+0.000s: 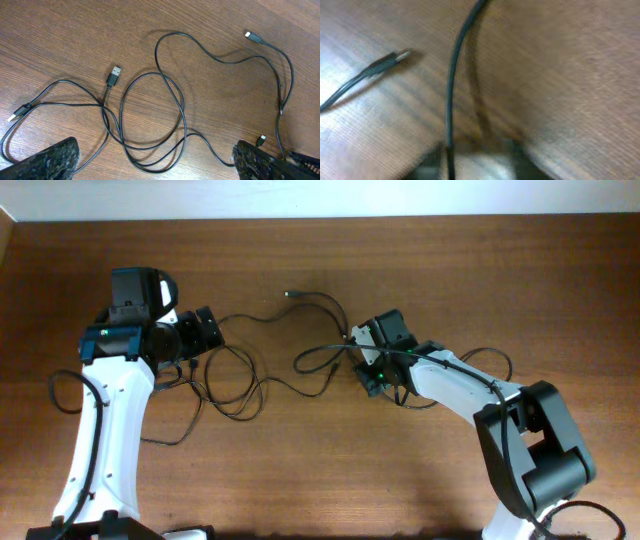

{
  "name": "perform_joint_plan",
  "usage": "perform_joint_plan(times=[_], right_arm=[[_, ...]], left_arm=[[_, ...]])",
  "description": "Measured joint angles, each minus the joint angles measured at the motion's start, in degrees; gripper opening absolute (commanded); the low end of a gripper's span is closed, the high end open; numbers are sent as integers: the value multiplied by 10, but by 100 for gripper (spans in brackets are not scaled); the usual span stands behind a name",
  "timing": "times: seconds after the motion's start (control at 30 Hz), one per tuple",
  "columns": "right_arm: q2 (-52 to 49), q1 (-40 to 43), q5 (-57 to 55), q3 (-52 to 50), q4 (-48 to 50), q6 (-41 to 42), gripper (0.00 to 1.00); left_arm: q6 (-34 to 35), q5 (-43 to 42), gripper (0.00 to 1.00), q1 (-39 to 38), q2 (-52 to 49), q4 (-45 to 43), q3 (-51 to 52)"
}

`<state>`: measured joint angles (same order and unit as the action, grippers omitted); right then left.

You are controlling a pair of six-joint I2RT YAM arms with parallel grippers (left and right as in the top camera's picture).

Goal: Untangle cables

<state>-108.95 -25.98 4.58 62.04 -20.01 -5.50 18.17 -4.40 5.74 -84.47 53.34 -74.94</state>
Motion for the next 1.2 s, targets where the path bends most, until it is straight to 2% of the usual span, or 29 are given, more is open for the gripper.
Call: perform_joint_plan(times=[0.13,0.37,0.43,0.5,0.57,0.6,0.63,0.7,0.8,0.93,1.2], right_arm=[[-7,17,-87,4,19,74,4],[-10,243,-137,9,9,114,4],[-10,330,-143,10,5,116,4],[-10,394,-133,10,5,116,8],[-10,426,-100,12,2,117,76],[-10,436,-82,16,-8,118,95],[-10,443,-68,21,-20,118,99],[-10,445,-23,43,-72,120,99],[0,426,37,95,-204,166,99],[44,367,135,119,-320,225,99],[44,209,172,120,-436,224,99]], left_arm=[[0,0,99,0,0,0,0],[0,0,99,0,0,0,0],[0,0,99,0,0,0,0],[0,0,99,0,0,0,0],[0,0,99,0,0,0,0],[0,0,99,0,0,0,0],[0,0,99,0,0,0,0],[0,0,99,0,0,0,0],[0,0,99,0,0,1,0],[0,0,99,0,0,0,0],[0,0,99,0,0,0,0]])
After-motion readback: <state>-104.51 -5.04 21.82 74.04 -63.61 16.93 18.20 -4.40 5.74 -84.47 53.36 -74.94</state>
